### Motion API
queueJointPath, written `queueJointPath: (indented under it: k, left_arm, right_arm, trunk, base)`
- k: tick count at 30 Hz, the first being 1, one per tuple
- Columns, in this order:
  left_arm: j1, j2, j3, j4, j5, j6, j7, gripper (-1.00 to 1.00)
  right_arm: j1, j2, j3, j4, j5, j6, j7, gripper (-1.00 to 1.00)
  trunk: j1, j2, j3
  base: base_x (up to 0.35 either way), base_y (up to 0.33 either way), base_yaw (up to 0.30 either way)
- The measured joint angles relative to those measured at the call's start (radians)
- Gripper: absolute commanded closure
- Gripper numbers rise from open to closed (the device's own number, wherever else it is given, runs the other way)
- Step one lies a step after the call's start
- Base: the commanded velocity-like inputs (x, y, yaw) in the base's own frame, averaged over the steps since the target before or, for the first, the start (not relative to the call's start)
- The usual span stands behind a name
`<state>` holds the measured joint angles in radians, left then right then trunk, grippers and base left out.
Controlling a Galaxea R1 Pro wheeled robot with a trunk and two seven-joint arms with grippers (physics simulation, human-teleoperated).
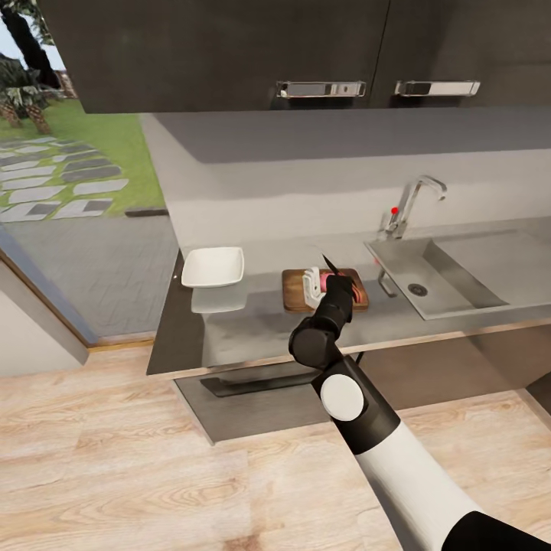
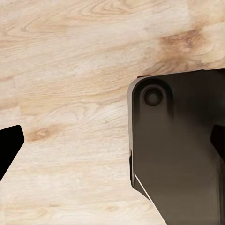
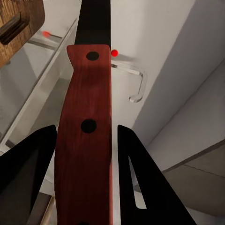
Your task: In the kitchen, take the Vidalia onion out of the sink, dice it on the chopping board with the paring knife, put the diced onion into the bowl on the countertop, then place both the paring knife and the chopping board into the sink.
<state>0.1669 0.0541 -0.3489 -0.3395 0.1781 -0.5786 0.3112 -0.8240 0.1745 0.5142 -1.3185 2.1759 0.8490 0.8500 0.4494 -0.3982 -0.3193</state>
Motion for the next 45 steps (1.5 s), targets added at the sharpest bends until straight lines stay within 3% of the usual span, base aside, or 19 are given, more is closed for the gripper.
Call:
queueJointPath:
  k: [17, 45]
  left_arm:
    - [0.0, 0.0, 0.0, 0.001, 0.0, 0.0, 0.0, -1.0]
    - [0.0, 0.0, 0.0, 0.001, 0.001, 0.0, 0.0, -1.0]
  right_arm:
    - [0.0, 0.0, 0.002, -0.001, -0.002, 0.003, 0.0, 1.0]
    - [0.0, 0.0, 0.002, 0.006, -0.005, 0.003, 0.0, 1.0]
  trunk:
    - [0.0, 0.0, -0.008]
    - [0.0, 0.0, -0.039]
  base:
    - [0.032, -0.052, 0.0]
    - [0.027, -0.001, 0.0]
